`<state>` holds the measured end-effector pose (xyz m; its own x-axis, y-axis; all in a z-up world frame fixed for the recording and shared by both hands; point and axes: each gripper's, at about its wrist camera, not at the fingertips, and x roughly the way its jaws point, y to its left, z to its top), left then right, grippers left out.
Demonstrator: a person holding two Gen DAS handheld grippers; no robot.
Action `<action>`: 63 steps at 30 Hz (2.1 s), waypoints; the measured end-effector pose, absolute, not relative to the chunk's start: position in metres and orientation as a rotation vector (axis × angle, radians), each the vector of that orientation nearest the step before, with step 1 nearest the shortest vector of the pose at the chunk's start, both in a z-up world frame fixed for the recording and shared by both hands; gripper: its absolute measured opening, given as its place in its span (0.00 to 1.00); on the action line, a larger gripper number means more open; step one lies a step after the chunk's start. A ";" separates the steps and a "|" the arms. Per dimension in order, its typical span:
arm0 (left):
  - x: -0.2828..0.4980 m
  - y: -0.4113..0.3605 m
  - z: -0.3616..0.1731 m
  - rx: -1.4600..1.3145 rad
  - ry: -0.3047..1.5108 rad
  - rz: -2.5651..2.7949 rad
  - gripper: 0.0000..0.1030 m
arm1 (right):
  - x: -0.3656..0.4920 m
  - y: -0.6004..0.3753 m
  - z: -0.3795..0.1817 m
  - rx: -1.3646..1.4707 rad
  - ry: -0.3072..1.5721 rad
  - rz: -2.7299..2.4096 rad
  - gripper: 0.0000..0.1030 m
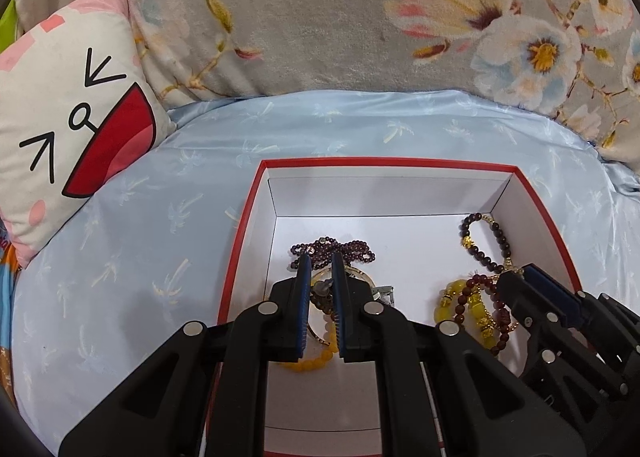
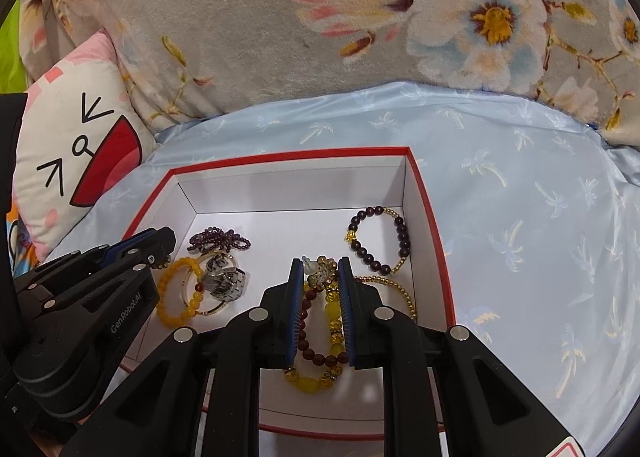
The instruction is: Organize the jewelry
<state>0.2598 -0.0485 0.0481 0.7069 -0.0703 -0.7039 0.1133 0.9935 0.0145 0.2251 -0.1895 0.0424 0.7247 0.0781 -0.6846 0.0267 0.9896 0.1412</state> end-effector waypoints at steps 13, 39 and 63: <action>0.272 -0.053 0.038 0.067 0.783 -0.104 0.10 | 0.239 -0.180 0.030 0.123 0.773 0.029 0.16; 0.275 -0.052 0.033 0.053 0.811 -0.114 0.14 | 0.241 -0.177 0.022 0.099 0.777 0.010 0.17; 0.210 -0.035 0.063 0.056 0.746 -0.049 0.47 | 0.176 -0.173 0.065 0.079 0.709 -0.033 0.49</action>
